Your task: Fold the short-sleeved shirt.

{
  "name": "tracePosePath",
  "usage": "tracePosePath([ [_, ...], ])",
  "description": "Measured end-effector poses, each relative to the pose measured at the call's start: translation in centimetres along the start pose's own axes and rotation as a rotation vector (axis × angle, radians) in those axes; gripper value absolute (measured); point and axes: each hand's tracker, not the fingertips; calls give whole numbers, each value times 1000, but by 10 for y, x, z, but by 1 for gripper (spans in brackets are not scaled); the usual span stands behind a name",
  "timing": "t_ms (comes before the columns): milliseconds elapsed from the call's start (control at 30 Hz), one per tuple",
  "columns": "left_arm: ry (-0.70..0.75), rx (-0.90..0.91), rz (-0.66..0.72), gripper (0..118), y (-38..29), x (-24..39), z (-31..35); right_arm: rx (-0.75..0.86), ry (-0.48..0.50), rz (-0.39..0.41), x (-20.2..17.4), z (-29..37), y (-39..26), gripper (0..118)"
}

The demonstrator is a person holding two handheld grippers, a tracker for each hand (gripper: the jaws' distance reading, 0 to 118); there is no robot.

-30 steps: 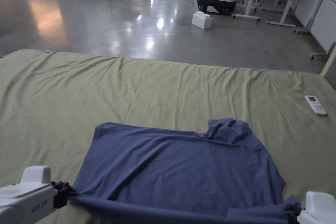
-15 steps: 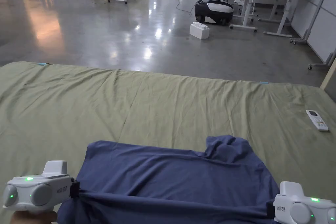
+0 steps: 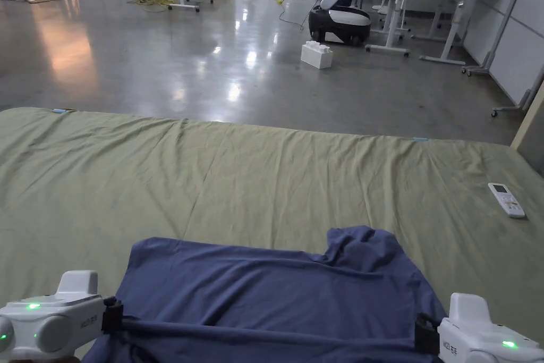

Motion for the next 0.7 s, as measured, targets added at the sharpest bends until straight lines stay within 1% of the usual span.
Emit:
tracePosePath([
  [33, -7, 26, -10, 66, -1, 0, 13, 66, 14, -4, -2, 11, 0, 71],
  [167, -32, 186, -45, 69, -11, 7, 65, 251, 23, -9, -17, 56, -5, 74],
  [300, -20, 359, -33, 69, -30, 18, 109, 425, 1, -13, -40, 98, -17, 75],
  [333, -15, 396, -31, 68, -35, 20, 120, 468, -11, -18, -46, 108, -20, 72],
  [367, -2, 443, -29, 66, -40, 27, 129, 502, -14, -30, -52, 118, -24, 66],
  [400, 4, 469, -27, 62, -46, 31, 139, 536, -15, -18, -56, 126, -26, 55],
  [433, 16, 493, -27, 50, -48, 35, 144, 571, -20, -9, -62, 135, -27, 35],
  [467, 23, 514, -29, 36, -54, 40, 152, 602, -32, -6, -66, 143, -29, 19],
  [500, 36, 544, -33, 18, -59, 45, 160, 598, -22, -24, -70, 150, -31, 11],
  [533, 42, 560, -38, 11, -63, 50, 166, 601, -23, -40, -70, 154, -34, 10],
  [567, 48, 576, -40, 9, -65, 52, 169, 634, -25, -30, -73, 161, -33, 6],
  [600, 35, 575, -39, 5, -65, 53, 169, 620, 8, -44, -74, 164, -35, 3],
  [633, 19, 586, -42, 5, -69, 56, 174, 618, 8, -45, -77, 166, -36, 3],
  [667, 24, 591, -42, 4, -72, 59, 178, 646, -10, 0, -76, 170, -37, 0],
  [700, 24, 591, -48, 3, -76, 59, 186, 648, -12, 6, -77, 172, -38, 0],
])
